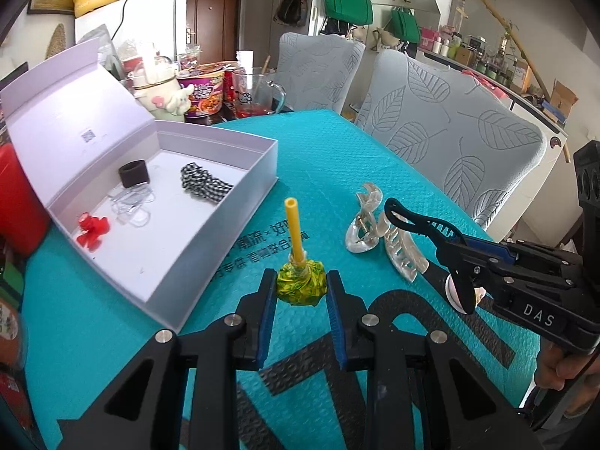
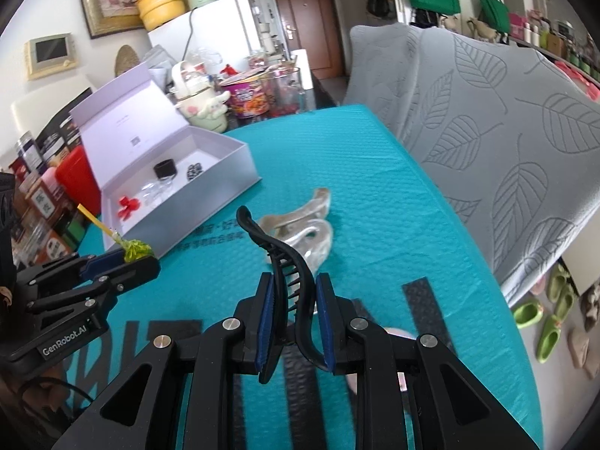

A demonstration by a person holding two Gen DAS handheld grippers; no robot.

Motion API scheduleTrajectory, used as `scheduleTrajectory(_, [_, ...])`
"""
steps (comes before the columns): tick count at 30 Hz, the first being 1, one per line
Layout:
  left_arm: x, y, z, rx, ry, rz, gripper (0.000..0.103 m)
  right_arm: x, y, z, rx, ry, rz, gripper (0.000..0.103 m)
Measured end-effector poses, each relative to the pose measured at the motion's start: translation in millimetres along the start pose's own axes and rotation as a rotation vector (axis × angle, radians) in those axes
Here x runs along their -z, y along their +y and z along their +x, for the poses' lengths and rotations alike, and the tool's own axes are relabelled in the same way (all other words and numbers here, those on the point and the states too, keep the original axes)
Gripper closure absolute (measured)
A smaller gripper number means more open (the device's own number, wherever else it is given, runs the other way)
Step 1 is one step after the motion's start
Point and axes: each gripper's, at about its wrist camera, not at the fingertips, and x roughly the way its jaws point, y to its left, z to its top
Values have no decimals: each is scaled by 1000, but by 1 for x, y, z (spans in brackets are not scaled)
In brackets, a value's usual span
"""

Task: Organize rigid objects
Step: 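Lift both held items and move both tools toward the white box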

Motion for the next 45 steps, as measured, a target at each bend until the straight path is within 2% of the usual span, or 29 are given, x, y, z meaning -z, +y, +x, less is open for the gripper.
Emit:
scheduleTrajectory(16, [32,32,-52,-90,-26,-56,77,16,70,-1,-104,16,-124,81])
scheduleTrajectory(27, [41,62,-79,-147,-60,-103,77,17,117,4,-187,31,-201,81])
scheduleTrajectory(35, [36,86,-85,-170,-78,-125,77,8,144,11,-223,33,-241,81])
scheduleTrajectory(45, [8,104,-91,-186,-122,-119,77,-20,163,13,-257,19,-290,81])
